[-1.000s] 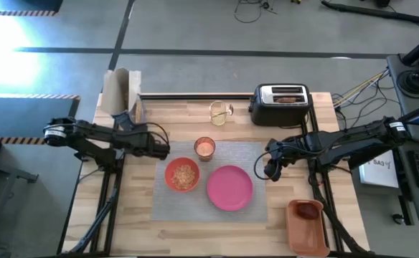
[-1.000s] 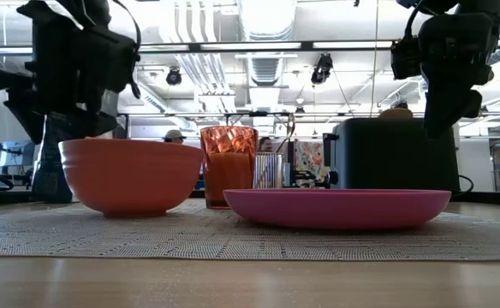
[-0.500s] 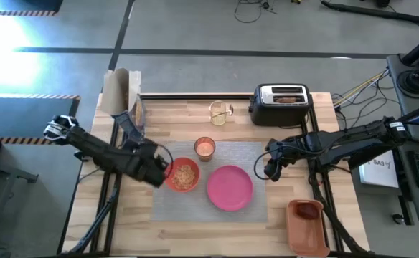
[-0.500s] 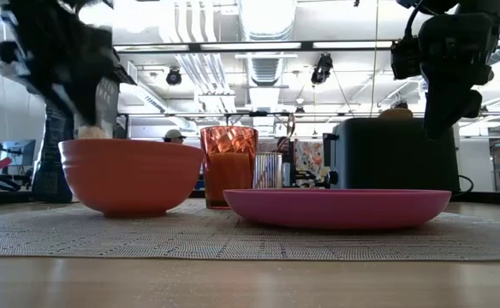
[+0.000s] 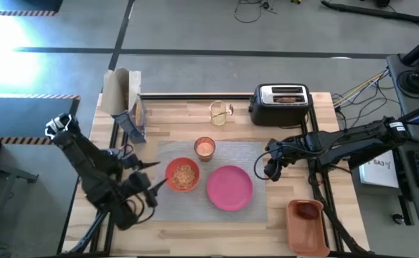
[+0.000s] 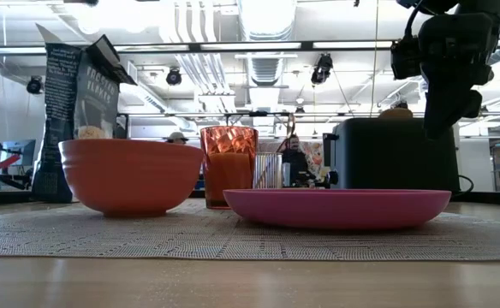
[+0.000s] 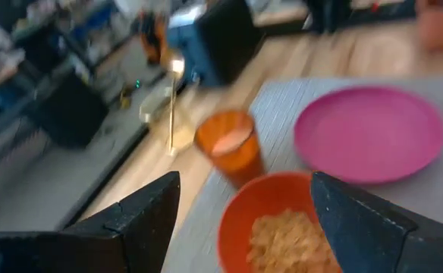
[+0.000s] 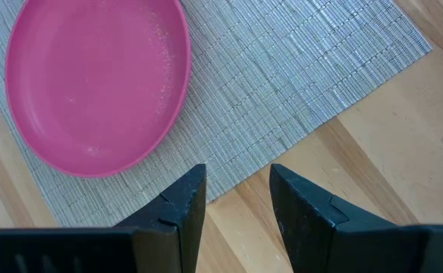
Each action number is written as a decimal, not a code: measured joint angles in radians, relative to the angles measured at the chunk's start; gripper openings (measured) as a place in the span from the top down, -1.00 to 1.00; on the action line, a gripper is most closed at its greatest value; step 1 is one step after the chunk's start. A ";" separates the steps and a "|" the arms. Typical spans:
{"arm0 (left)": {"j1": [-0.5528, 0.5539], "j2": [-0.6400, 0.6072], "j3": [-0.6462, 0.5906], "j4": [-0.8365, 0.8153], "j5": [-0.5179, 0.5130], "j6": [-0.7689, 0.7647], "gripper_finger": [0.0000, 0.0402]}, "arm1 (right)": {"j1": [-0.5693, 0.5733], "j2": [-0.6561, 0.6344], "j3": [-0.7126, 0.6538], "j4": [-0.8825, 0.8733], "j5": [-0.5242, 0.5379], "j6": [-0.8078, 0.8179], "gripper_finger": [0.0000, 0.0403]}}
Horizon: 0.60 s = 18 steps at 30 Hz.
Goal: Arrange a breakfast setting
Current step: Put the brown bagel from the toaster on the pink plate
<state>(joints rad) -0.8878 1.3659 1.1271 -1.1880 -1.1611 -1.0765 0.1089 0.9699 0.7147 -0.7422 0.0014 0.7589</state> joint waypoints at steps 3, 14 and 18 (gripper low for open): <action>-0.053 0.000 0.005 0.000 -0.068 0.010 -0.36 | 0.000 0.000 0.000 0.000 0.000 0.000 0.32; -0.049 -0.107 -0.158 0.168 -0.114 0.030 -0.35 | 0.000 0.000 0.000 0.000 0.000 0.000 0.32; -0.028 -0.163 -0.268 0.456 -0.106 0.237 -0.35 | 0.000 0.000 0.000 0.000 0.000 0.000 0.32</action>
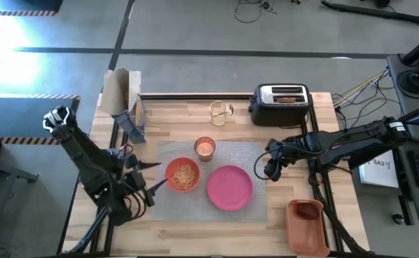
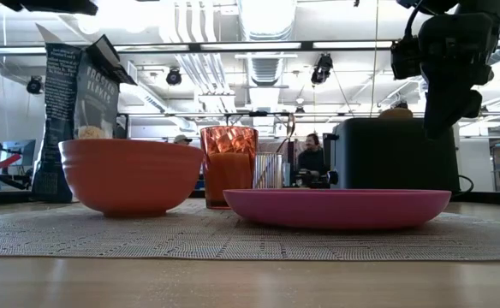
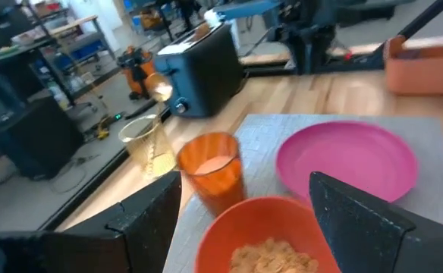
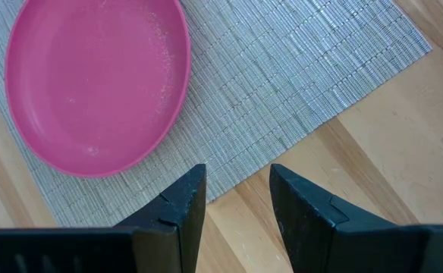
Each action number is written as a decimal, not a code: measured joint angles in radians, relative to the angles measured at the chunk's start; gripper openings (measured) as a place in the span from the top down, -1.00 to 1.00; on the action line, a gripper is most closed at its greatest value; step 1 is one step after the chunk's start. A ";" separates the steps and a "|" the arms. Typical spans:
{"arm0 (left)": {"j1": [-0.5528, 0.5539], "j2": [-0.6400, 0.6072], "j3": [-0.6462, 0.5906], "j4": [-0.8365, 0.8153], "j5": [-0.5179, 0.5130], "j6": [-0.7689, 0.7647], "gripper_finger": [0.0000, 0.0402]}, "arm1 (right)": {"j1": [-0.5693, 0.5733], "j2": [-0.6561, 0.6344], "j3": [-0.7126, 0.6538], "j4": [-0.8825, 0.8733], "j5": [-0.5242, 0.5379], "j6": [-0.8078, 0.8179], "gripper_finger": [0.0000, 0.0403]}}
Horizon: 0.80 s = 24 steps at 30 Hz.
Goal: Arrange a breakfast setting
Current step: Put the brown bagel from the toaster on the pink plate
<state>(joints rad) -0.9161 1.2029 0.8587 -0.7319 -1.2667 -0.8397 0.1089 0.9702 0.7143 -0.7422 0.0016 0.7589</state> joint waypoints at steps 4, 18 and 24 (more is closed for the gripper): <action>0.037 -0.064 -0.085 0.217 0.029 0.210 -0.35 | 0.000 0.000 0.000 0.000 -0.001 -0.001 0.32; 0.261 -0.206 -0.242 0.515 0.190 0.521 -0.35 | 0.000 0.000 0.000 0.001 0.078 -0.164 0.32; 0.403 -0.258 -0.307 0.643 0.319 0.620 -0.35 | 0.000 0.000 0.000 0.089 0.163 -0.164 0.32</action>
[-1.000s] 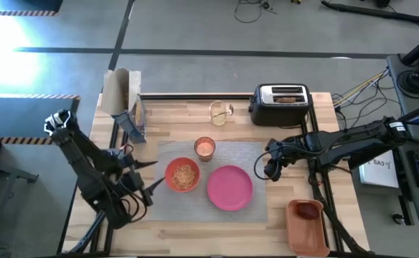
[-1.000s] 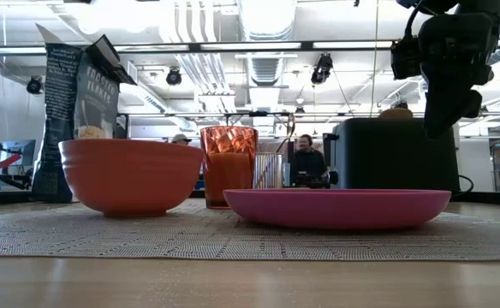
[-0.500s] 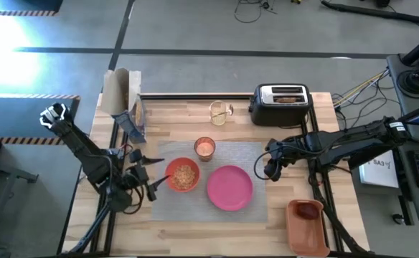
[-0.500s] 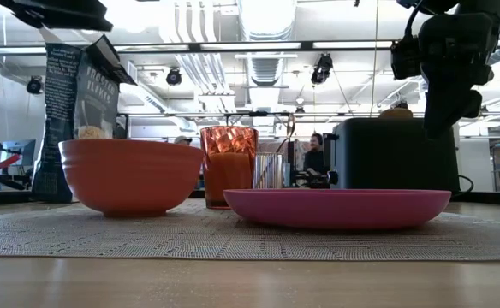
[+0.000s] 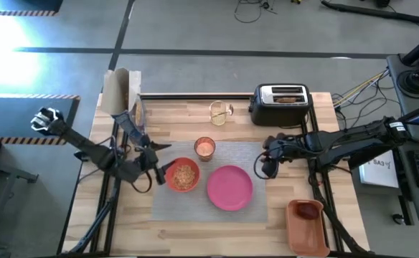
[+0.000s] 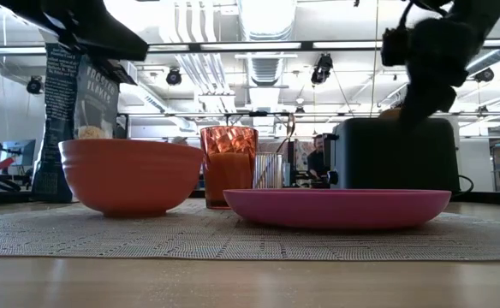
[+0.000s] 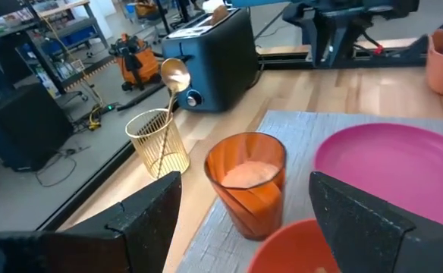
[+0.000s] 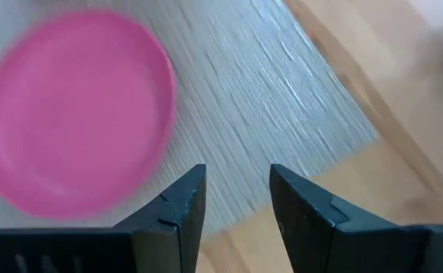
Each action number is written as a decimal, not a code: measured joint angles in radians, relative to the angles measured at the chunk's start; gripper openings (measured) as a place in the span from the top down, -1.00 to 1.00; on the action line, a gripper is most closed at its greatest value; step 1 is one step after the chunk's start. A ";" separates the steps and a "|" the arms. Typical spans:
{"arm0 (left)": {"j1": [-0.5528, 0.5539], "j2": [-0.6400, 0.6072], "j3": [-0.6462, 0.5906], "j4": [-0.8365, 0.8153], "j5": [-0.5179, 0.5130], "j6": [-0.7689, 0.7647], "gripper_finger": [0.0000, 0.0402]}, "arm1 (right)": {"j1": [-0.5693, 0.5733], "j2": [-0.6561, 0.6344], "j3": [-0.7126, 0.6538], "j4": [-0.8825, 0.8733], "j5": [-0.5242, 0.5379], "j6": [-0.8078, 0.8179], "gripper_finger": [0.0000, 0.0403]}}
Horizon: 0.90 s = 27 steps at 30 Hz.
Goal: Arrange a breakfast setting
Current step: Put the brown bagel from the toaster on the pink plate
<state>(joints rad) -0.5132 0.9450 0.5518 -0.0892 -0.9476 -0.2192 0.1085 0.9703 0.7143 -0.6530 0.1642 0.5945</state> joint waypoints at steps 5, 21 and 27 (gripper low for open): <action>0.064 -0.041 -0.071 0.120 0.031 0.058 -0.35 | 0.000 0.002 0.000 0.141 0.054 0.003 0.32; 0.215 -0.121 -0.201 0.333 0.040 0.133 -0.35 | -0.013 0.001 0.000 0.253 0.197 -0.071 0.32; 0.308 -0.099 -0.283 0.544 0.179 0.152 -0.35 | -0.089 -0.013 0.107 0.060 0.308 -0.116 0.32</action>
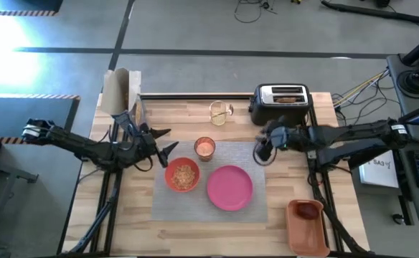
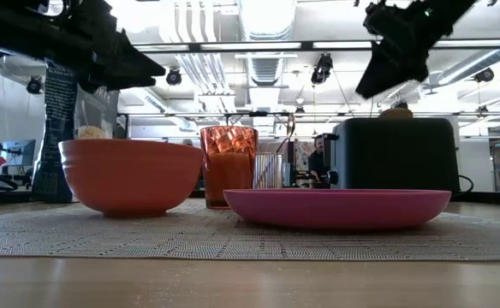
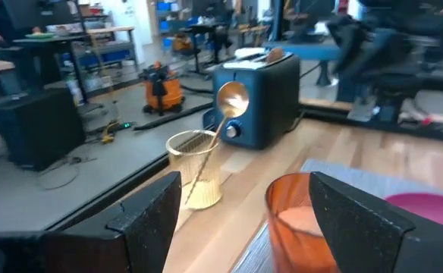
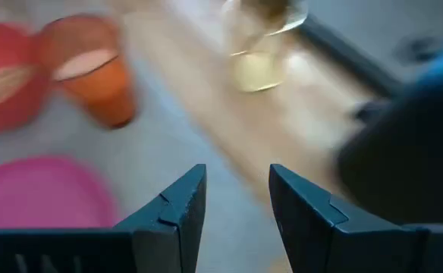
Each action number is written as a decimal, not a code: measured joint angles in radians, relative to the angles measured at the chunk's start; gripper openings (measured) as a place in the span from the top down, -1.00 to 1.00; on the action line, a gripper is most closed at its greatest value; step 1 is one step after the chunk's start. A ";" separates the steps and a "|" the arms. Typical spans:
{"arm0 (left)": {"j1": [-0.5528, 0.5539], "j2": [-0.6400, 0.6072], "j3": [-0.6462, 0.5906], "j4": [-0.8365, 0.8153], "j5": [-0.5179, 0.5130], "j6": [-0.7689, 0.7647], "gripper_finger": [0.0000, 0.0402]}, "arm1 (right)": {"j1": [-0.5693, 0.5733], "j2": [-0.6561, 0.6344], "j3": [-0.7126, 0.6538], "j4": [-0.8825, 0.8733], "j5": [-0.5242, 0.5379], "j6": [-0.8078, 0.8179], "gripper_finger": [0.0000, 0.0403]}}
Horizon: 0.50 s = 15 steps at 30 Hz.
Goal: Arrange a breakfast setting
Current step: Put the brown bagel from the toaster on the pink plate
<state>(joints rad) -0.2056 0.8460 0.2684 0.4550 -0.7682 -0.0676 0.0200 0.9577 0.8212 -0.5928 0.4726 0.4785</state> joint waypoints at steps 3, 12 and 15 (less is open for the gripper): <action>0.015 0.008 -0.011 0.032 0.037 0.003 -0.35 | -0.072 0.009 0.137 -0.193 0.048 -0.001 0.32; 0.014 0.039 -0.011 0.033 0.039 0.004 -0.27 | -0.321 0.098 0.422 -0.559 0.051 0.008 0.32; 0.014 0.040 -0.011 0.033 0.041 0.004 -0.23 | -0.403 0.139 0.481 -0.633 0.002 -0.004 0.32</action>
<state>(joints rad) -0.1913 0.8856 0.2577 0.4881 -0.7269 -0.0639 -0.3831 1.0966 1.3024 -1.2258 0.4742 0.4742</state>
